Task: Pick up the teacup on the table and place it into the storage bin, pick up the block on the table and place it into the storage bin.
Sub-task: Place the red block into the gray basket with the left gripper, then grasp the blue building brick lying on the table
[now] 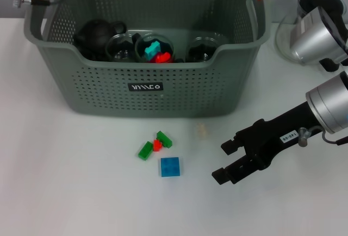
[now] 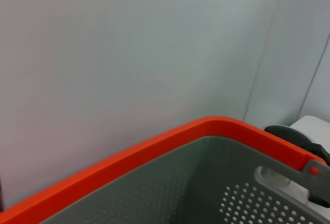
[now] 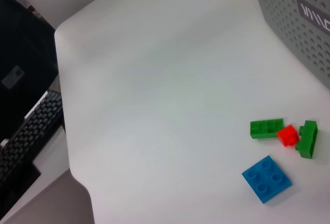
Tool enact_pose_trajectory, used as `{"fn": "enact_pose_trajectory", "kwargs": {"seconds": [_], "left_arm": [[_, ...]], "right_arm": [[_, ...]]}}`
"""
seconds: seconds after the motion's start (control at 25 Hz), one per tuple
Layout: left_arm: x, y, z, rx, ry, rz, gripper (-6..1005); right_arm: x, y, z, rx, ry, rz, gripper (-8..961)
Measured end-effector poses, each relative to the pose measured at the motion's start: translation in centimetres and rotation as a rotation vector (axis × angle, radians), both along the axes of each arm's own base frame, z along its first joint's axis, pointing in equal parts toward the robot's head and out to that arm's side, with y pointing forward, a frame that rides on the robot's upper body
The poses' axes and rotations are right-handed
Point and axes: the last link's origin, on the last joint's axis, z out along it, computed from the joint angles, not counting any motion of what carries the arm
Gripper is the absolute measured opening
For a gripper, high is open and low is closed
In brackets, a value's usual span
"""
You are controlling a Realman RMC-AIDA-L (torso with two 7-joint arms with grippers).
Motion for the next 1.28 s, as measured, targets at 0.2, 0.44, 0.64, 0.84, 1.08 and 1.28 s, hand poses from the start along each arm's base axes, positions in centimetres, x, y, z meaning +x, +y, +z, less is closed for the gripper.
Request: {"fn": "enact_pose_trajectory", "kwargs": {"seconds": [0.2, 0.44, 0.64, 0.84, 1.08, 1.28], "left_arm": [[0.3, -1.3, 1.1, 0.009, -0.036, -0.042, 612], [1.6, -8.5, 2.0, -0.102, -0.147, -0.357, 855], [-1.2, -13.7, 1.4, -0.173, -0.201, -0.521, 923], [-5.0, -16.6, 0.1, -0.207, -0.26, -0.523, 922], [-8.2, -18.5, -2.2, -0.26, -0.244, -0.438, 921], [-9.8, -19.2, -3.2, -0.32, -0.196, -0.348, 921]], "right_arm": [[0.0, 0.1, 0.1, 0.004, 0.0, 0.005, 928], [-0.3, 0.4, 0.3, 0.011, -0.001, 0.026, 929], [-0.4, 0.4, 0.3, 0.009, -0.002, 0.073, 929], [-0.7, 0.3, 0.0, -0.012, -0.021, 0.127, 928], [-1.7, 0.7, -0.7, -0.05, -0.12, 0.218, 928], [-3.6, 0.8, -2.0, -0.099, -0.198, 0.334, 929]]}}
